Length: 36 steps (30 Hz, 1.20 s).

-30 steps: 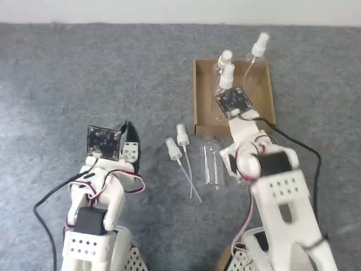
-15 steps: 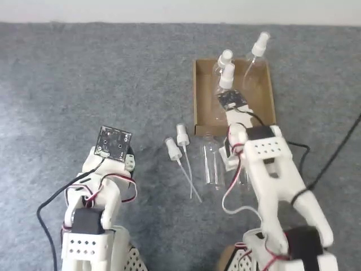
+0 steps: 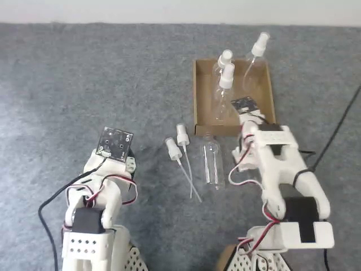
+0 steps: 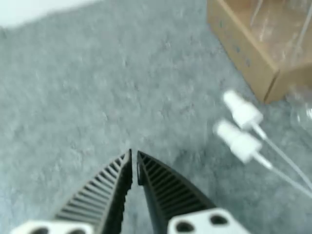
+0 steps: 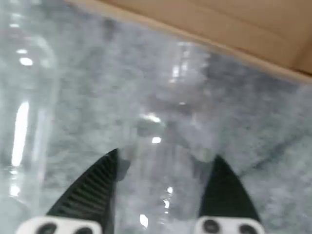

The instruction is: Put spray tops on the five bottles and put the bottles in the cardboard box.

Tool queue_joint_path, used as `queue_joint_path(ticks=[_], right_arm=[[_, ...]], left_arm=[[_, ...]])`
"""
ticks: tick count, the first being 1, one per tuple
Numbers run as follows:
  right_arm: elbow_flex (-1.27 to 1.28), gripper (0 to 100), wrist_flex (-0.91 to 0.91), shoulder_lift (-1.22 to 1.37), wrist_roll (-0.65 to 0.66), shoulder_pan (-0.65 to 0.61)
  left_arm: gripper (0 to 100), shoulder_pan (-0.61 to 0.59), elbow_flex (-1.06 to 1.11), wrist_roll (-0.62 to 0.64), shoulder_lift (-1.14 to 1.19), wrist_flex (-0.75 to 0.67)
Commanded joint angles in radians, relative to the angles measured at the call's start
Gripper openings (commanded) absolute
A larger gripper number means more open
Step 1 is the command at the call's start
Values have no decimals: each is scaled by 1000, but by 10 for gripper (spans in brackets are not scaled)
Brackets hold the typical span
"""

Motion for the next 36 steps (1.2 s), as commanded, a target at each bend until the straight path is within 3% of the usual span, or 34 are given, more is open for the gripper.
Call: queue_joint_path(ticks=[1, 9, 14, 18, 27, 36], right_arm=[[-46, 8, 35, -42, 144, 130], [-51, 6, 76, -140, 457, 446], [-51, 6, 68, -143, 621, 621], [-51, 6, 56, -130, 715, 708], [-51, 6, -45, -61, 724, 759], [-51, 6, -45, -45, 726, 760]], left_arm=[[13, 3, -208, -8, 106, 66], [13, 117, -762, 2, 767, 258], [16, 141, -958, 164, 1102, 247], [96, 155, -993, 318, 1300, 160], [288, 275, -990, 520, 1511, 84], [271, 222, -869, 545, 1513, -23]])
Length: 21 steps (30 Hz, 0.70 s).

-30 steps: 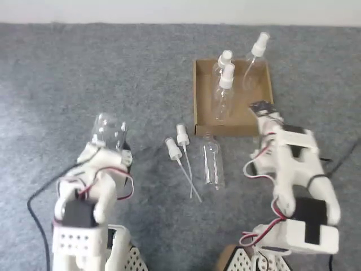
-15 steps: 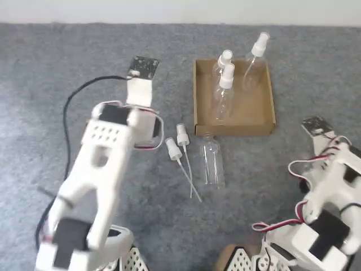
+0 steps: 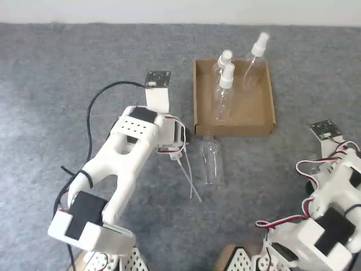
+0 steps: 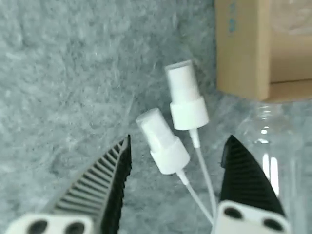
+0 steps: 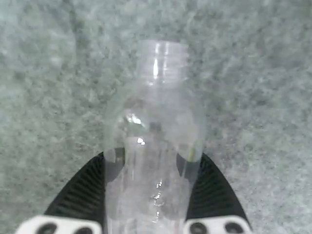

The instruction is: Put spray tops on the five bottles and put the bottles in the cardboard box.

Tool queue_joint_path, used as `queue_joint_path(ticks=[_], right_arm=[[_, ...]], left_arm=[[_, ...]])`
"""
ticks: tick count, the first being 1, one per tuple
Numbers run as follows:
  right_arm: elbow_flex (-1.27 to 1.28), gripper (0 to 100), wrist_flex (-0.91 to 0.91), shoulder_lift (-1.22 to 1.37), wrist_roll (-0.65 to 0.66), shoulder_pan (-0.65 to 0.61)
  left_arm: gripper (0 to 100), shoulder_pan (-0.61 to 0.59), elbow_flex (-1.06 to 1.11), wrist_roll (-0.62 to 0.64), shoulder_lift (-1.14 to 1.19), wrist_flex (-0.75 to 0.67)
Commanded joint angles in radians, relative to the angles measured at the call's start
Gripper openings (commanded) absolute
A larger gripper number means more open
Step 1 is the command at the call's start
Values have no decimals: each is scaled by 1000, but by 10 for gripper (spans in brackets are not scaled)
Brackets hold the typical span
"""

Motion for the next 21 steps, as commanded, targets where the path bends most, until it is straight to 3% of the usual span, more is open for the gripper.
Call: queue_joint_path(ticks=[1, 6, 16, 21], right_arm=[[-51, 6, -18, -15, 23, 13], [-51, 6, -18, -15, 23, 10], [-51, 6, -12, -15, 20, 8], [-51, 6, -12, -16, 21, 12]], left_arm=[[269, -49, 21, 9, -14, -51], [261, -83, 39, -40, -11, -57], [261, 2, 62, -58, -9, -129], [261, -12, 82, -61, 20, -181]])
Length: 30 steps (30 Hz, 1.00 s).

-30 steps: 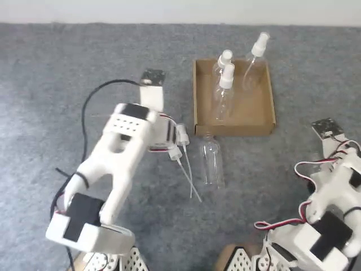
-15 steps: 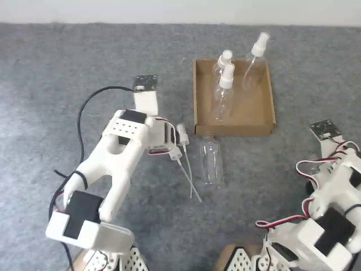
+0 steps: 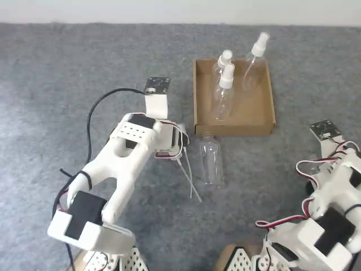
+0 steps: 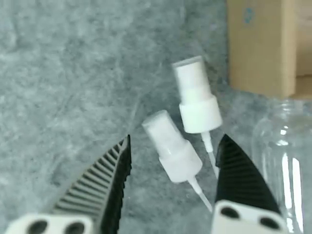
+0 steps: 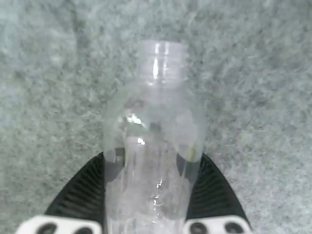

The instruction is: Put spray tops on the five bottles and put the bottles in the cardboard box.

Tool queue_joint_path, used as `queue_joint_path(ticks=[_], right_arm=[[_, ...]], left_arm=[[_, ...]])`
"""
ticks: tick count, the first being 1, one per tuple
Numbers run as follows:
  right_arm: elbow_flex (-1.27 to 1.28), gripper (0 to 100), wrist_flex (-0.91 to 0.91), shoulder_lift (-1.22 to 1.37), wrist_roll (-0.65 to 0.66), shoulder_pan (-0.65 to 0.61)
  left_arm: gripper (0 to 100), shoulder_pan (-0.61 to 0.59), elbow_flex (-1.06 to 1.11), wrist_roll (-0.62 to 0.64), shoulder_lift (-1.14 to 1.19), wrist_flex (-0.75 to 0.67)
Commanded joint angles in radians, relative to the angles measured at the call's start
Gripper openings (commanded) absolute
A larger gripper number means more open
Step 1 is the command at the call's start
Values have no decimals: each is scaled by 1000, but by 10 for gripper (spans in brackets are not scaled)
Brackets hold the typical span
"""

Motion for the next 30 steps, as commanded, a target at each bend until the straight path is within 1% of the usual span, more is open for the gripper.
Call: queue_joint_path(ticks=[1, 6, 10, 17, 21, 24, 27, 30], right_arm=[[-51, 6, -13, -16, 15, 12], [-51, 6, -18, -16, 15, 10], [-51, 6, -18, -16, 17, 10], [-51, 6, -18, -16, 17, 10], [-51, 6, -18, -18, 17, 8], [-51, 6, -18, -18, 17, 8], [-51, 6, -18, -18, 17, 8], [-51, 6, -18, -18, 17, 10]], left_arm=[[261, -14, -2, -12, 18, -54], [256, -15, -71, -14, 69, 21], [202, -48, -117, -29, 126, 81], [187, -158, -211, -183, 167, 178], [171, -158, -285, -321, 170, 292], [196, -166, -355, -405, 169, 370], [227, -192, -426, -414, 167, 453], [228, -203, -453, -413, 167, 494]])
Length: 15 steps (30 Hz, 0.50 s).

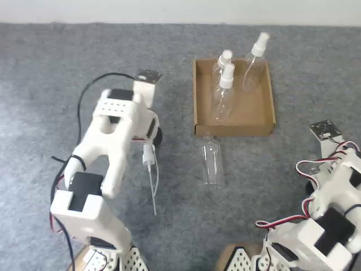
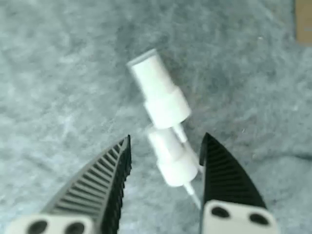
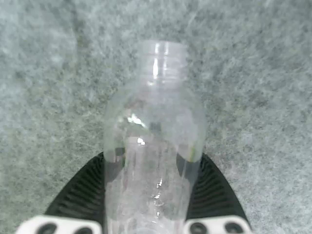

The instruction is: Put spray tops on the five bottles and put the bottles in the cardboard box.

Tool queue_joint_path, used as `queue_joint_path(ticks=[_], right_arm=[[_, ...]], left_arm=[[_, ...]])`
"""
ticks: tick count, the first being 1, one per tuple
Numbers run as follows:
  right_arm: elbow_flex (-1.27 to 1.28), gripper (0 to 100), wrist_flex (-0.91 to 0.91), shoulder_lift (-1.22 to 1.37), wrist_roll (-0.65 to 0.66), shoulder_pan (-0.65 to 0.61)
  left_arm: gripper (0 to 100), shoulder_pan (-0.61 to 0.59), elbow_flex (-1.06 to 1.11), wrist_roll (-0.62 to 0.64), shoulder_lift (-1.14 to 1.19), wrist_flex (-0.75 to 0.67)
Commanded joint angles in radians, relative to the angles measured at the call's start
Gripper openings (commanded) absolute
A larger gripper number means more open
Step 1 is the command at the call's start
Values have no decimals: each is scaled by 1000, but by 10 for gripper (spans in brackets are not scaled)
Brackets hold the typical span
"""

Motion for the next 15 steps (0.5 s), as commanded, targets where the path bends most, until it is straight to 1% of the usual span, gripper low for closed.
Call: queue_joint_path(ticks=[1, 6, 11, 15], right_arm=[[-51, 6, -18, -18, 17, 10], [-51, 6, -12, -31, 17, 10], [-51, 6, -10, -50, 17, 13], [-48, 6, -10, -64, 17, 13]], left_arm=[[228, -6, -68, -12, -14, 58], [227, -14, -68, 9, -14, 98], [227, -21, -67, 11, -14, 97], [197, -21, -65, 11, -6, 95]])
